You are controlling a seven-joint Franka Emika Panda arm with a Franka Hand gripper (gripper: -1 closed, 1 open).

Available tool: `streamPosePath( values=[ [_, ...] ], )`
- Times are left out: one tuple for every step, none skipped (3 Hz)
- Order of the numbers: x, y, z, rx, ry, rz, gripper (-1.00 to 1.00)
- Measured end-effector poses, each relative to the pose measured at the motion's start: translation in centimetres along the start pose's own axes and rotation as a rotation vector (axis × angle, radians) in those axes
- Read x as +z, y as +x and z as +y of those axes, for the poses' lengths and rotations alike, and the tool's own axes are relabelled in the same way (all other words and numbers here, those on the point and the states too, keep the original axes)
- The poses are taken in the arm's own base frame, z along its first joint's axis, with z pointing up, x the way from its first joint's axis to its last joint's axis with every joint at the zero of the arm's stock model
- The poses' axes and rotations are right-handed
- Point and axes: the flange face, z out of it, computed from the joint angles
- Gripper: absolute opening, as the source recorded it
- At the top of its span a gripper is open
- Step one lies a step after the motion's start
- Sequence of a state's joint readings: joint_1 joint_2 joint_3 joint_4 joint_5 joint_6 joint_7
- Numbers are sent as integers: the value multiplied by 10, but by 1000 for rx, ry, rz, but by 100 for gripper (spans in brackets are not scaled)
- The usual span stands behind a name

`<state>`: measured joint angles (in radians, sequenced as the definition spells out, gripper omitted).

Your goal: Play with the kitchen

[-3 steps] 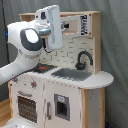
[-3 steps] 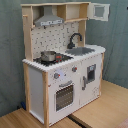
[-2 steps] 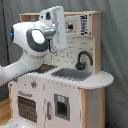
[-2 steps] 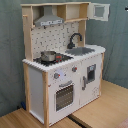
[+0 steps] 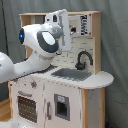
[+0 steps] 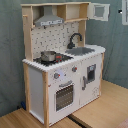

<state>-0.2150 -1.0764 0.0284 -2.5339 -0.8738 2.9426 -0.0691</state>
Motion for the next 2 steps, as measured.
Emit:
streamPosePath(
  values=[
    [15, 12, -16, -22, 42, 60, -100],
    [23, 38, -28, -43, 69, 125, -100]
  ],
)
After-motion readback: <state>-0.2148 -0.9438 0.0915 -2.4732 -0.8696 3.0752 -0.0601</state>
